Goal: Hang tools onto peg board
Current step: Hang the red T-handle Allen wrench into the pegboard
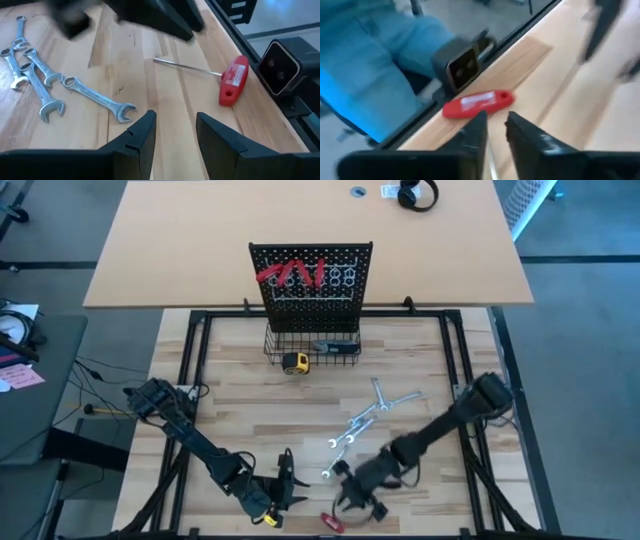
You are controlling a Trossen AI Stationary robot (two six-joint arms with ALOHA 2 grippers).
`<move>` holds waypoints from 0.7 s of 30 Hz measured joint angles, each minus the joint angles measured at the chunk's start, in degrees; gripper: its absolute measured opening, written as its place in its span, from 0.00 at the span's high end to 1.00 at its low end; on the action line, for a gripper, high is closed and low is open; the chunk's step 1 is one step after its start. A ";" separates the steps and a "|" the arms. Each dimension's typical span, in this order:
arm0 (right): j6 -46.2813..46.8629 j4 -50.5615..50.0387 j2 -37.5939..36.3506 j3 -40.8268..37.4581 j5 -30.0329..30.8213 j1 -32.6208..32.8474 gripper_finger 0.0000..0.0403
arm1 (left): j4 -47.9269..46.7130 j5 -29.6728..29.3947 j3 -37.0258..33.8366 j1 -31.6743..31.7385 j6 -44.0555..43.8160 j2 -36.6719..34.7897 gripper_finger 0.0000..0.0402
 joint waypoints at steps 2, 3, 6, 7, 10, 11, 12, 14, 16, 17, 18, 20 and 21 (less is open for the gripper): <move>-0.35 -0.83 2.78 1.27 4.39 2.10 0.69 | 0.10 0.00 0.00 0.02 0.01 0.00 0.68; -0.08 -1.60 4.19 2.19 5.93 2.54 0.66 | 0.34 0.00 0.00 0.07 0.14 0.00 0.68; 0.29 -4.86 7.54 5.65 7.10 2.53 0.61 | 0.93 0.02 0.00 0.56 0.52 0.00 0.68; 0.29 -6.12 8.53 7.06 6.99 2.43 0.61 | 0.85 0.01 0.00 0.78 0.47 0.00 0.68; 0.46 -11.96 10.39 10.98 6.21 1.98 0.65 | 0.95 0.02 0.00 1.38 0.19 0.00 0.68; 0.33 -14.08 10.94 12.06 6.15 1.88 0.69 | 0.93 0.00 0.00 1.46 0.17 0.00 0.68; 0.35 -16.40 11.30 13.11 5.99 1.78 0.73 | 0.88 0.00 0.00 1.51 0.12 0.00 0.68; 0.32 -19.48 11.93 14.51 5.90 1.67 0.84 | 0.88 0.04 0.00 1.49 0.07 0.00 0.68; 0.40 -20.09 12.00 14.43 6.81 1.61 0.95 | 0.94 0.08 0.00 1.48 -0.06 0.00 0.68; 0.51 -19.94 12.00 14.13 7.34 1.41 0.97 | 0.92 0.09 0.00 1.46 -0.25 0.00 0.68; 0.90 -19.60 11.93 13.67 8.06 1.22 0.97 | 0.93 0.07 0.00 1.46 -0.34 0.00 0.68; 1.37 -19.12 10.96 12.15 9.44 0.73 0.97 | 0.86 0.07 0.00 1.33 -0.54 0.00 0.69; 1.40 -18.72 10.33 11.03 9.55 0.29 0.97 | 0.80 0.07 0.00 1.25 -0.74 0.00 0.70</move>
